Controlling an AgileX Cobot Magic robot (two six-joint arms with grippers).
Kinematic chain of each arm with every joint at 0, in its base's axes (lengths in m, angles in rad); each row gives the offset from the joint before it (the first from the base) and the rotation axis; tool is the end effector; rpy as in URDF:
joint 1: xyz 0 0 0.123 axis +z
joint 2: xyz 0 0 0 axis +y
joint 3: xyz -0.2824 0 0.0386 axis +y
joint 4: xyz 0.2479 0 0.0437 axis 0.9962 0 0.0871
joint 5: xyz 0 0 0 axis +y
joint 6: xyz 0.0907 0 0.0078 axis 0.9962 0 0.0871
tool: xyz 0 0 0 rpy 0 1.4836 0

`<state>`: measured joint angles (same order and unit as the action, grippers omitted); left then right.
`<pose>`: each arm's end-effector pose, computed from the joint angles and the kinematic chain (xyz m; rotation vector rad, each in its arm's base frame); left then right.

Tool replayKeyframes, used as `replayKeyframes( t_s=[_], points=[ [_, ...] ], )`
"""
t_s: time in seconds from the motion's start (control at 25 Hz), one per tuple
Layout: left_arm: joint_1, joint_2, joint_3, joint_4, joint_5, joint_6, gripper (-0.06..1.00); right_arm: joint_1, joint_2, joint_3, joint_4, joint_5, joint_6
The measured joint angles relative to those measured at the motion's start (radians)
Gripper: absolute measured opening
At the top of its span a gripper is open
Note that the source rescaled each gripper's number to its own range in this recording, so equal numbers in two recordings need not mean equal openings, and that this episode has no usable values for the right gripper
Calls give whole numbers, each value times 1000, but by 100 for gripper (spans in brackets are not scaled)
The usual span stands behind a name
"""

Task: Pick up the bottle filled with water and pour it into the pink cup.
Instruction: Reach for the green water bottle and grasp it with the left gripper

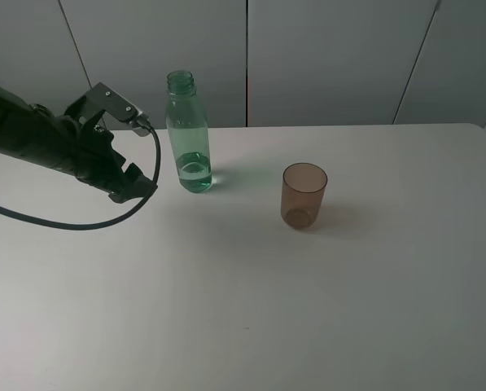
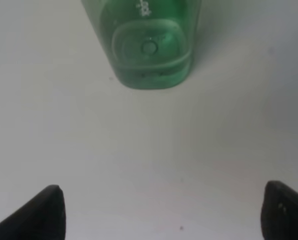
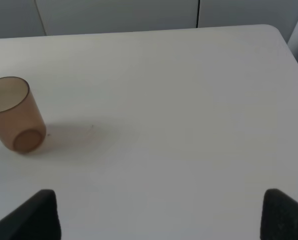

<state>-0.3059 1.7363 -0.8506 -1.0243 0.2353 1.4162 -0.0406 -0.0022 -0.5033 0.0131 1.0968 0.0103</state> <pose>0.3083 -0.1165 0.1597 0.9400 2.2937 -0.2079 -0.0071 0.0013 0.2752 0.0519 2.0742 -0.0028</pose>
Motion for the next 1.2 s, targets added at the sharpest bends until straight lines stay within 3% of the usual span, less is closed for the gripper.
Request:
replayKeyframes(
  t_s=[0.32, 0.56, 0.68, 0.84, 0.96, 1.2],
  points=[
    [-64, 0, 58, 715, -310, -689, 100, 0, 0, 0, 0, 0, 0],
    [-65, 0, 153, 1203, -534, -1009, 100, 0, 0, 0, 0, 0, 0],
    [-43, 0, 176, 1426, -630, -1104, 100, 0, 0, 0, 0, 0, 0],
    [37, 26, 178, 1652, -759, -1236, 100, 0, 0, 0, 0, 0, 0],
    [96, 82, 178, 1799, -923, -1298, 100, 0, 0, 0, 0, 0, 0],
    [135, 183, 158, 1842, -1056, -1333, 100, 0, 0, 0, 0, 0, 0]
  ],
)
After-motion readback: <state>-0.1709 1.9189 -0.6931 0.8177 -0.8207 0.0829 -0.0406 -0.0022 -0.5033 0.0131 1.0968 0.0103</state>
